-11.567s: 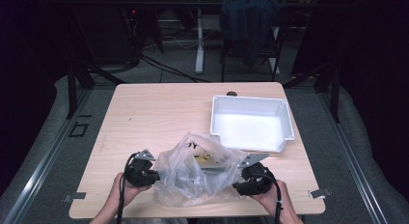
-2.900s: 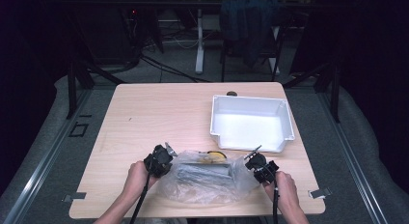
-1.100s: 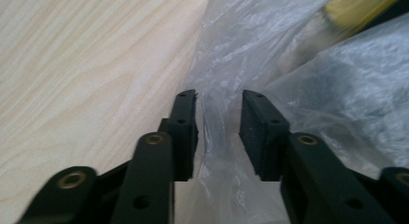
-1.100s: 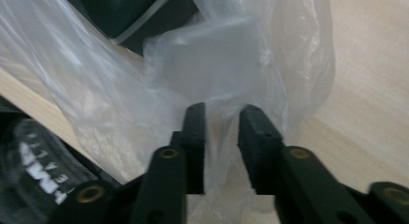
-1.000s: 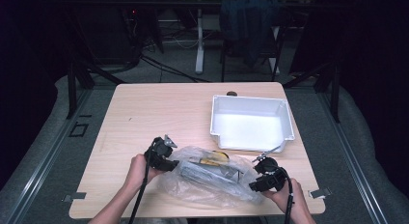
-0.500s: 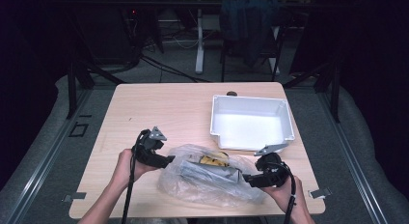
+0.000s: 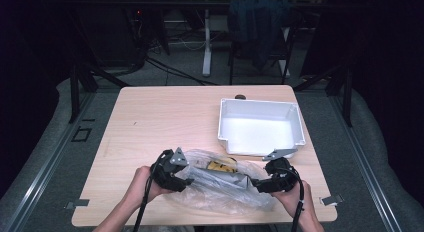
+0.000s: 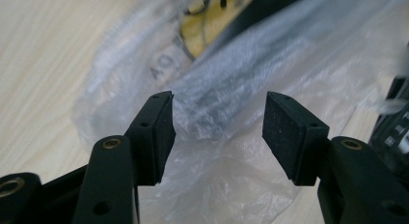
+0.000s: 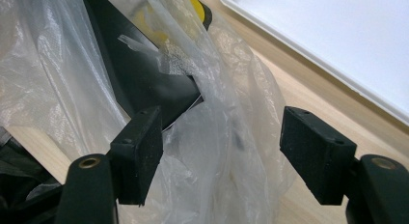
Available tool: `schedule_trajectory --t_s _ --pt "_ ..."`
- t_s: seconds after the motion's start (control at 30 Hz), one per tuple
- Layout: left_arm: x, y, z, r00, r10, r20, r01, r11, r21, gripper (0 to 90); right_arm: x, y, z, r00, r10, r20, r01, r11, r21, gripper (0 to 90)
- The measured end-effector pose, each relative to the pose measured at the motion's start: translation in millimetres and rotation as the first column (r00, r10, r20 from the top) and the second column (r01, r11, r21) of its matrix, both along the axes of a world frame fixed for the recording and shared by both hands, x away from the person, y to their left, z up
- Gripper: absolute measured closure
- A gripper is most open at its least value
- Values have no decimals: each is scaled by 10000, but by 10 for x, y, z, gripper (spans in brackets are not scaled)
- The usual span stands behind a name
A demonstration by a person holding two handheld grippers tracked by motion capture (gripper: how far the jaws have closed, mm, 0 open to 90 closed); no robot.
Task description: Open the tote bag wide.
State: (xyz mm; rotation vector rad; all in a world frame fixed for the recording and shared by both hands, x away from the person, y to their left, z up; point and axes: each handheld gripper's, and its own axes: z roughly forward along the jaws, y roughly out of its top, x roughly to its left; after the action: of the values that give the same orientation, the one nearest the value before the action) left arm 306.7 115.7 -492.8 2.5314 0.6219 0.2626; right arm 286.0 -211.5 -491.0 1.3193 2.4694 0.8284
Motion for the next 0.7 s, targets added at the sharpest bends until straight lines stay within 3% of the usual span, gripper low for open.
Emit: schedule_trajectory --t_s 0.17,0.27,0.47,0.6,0.7 --pt "-37 -40 -116 9998 -136 146 129 9988 472 542 28 -17 -30 9998 54 -188 -52 10000 67 314" --pt "-57 -62 -190 9987 -275 434 233 9952 948 648 35 2 -52 9999 -44 -127 47 9998 174 317" --pt "-59 -14 -217 9987 -167 480 138 9981 604 895 50 -1 -66 9998 -29 -189 31 10000 62 325" --pt "-65 18 -239 9995 -310 -10 310 9979 560 900 62 -8 -87 9995 -62 -321 61 10000 -36 325" --pt "-73 14 -307 9977 -537 -419 573 9944 884 900 73 5 -119 9990 -87 -432 83 9999 -94 334"
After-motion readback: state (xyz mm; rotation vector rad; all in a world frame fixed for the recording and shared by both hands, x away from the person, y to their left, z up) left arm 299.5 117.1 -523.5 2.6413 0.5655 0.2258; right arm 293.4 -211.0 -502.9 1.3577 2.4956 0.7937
